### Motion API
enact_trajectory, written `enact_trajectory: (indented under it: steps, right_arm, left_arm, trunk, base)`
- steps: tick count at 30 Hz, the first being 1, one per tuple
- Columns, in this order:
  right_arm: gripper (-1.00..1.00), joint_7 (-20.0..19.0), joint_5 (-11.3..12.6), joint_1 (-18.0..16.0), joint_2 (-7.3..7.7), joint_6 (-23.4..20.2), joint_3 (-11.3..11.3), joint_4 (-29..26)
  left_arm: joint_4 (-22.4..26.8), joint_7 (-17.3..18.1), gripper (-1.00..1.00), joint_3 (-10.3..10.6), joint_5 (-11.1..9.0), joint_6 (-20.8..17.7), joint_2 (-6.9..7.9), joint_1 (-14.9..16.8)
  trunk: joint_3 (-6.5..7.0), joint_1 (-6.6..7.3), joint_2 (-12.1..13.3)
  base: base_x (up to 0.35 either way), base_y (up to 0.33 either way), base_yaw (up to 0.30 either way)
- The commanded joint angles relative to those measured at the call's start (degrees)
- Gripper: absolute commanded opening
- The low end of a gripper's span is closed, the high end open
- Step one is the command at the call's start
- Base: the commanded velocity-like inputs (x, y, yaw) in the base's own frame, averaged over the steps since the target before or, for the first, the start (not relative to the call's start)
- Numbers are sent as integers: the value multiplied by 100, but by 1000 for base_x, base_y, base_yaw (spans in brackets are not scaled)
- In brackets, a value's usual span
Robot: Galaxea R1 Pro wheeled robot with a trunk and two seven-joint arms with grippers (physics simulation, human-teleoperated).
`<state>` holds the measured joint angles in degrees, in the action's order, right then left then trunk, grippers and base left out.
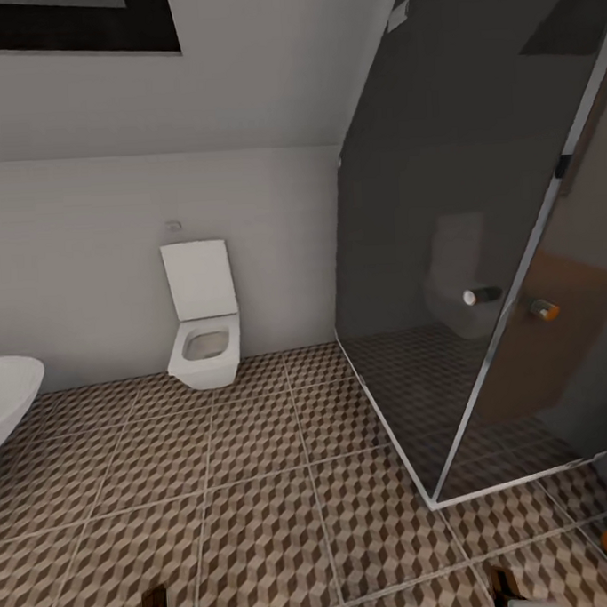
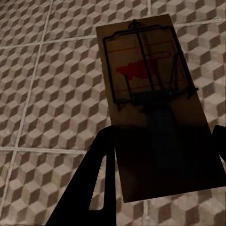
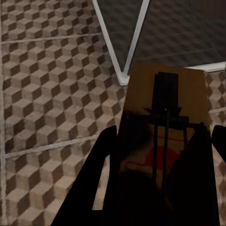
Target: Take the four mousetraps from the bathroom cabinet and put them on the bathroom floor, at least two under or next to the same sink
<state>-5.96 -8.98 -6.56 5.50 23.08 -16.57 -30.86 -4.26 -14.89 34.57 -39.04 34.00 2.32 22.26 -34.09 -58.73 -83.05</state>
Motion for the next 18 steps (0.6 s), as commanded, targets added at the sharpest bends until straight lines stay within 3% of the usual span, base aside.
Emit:
enact_trajectory:
  steps: [1, 18]
  right_arm:
    - [-100, -46, -50, -4, -5, 21, -48, 1]
    - [-100, -46, -52, -4, -5, 21, -39, 1]
  left_arm:
    - [-13, -48, -100, 32, 33, 6, -4, 6]
    - [-13, -49, -100, 33, 35, 8, -4, 6]
  trunk:
    - [-5, 0, -3]
    - [-5, 0, -3]
  base:
    - [0, 0, 255]
    - [0, 0, 256]
